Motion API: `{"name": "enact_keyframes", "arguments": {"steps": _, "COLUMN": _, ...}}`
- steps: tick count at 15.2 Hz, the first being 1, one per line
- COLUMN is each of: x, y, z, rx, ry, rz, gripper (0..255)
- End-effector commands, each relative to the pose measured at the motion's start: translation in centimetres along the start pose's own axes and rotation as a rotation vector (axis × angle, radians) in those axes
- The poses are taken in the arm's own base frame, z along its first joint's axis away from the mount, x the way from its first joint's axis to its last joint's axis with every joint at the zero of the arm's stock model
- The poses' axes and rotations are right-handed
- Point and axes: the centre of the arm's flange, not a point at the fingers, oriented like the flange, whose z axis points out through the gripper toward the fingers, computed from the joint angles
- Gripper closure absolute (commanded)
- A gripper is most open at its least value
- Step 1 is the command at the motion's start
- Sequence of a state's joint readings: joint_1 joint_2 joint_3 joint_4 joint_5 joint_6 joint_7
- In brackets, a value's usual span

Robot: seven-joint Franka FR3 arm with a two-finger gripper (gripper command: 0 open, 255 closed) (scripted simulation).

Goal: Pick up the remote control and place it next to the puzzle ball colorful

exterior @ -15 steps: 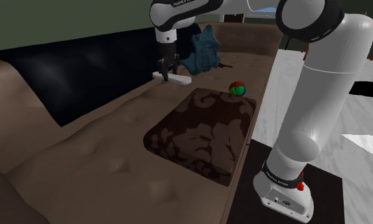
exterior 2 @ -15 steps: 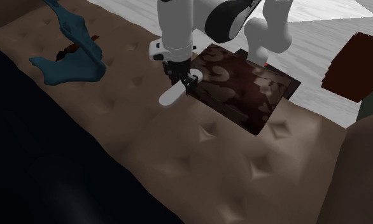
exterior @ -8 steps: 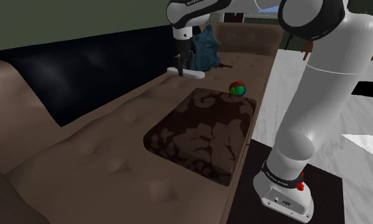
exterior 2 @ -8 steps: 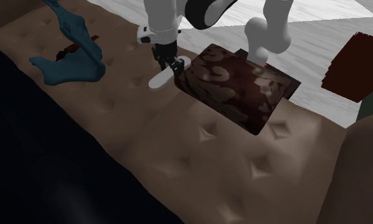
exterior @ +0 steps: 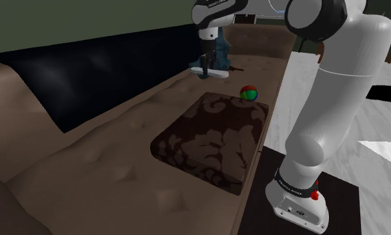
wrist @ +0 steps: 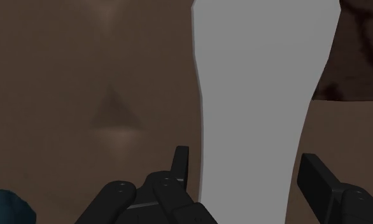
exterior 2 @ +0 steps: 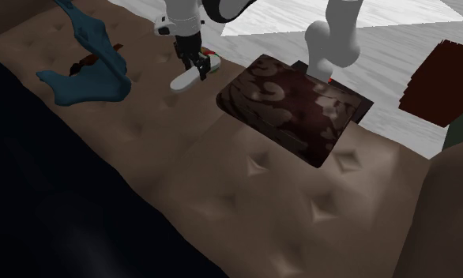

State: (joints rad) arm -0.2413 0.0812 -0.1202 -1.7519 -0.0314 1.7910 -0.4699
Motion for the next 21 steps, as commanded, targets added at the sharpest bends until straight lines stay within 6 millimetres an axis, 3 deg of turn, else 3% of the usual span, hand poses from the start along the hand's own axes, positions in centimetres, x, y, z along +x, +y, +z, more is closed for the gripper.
{"name": "enact_keyframes", "arguments": {"steps": 1, "x": -0.6, "y": 2.5, "z": 0.0, "rx": 0.000, "ry": 0.000, "rz": -0.001, "gripper": 255}}
{"name": "enact_keyframes", "arguments": {"steps": 9, "x": -3.7, "y": 13.1, "z": 0.3, "rx": 0.000, "ry": 0.000, "rz": -0.001, "gripper": 255}}
{"name": "enact_keyframes", "arguments": {"steps": 21, "x": -3.3, "y": 13.0, "z": 6.6, "rx": 0.000, "ry": 0.000, "rz": -0.001, "gripper": 255}}
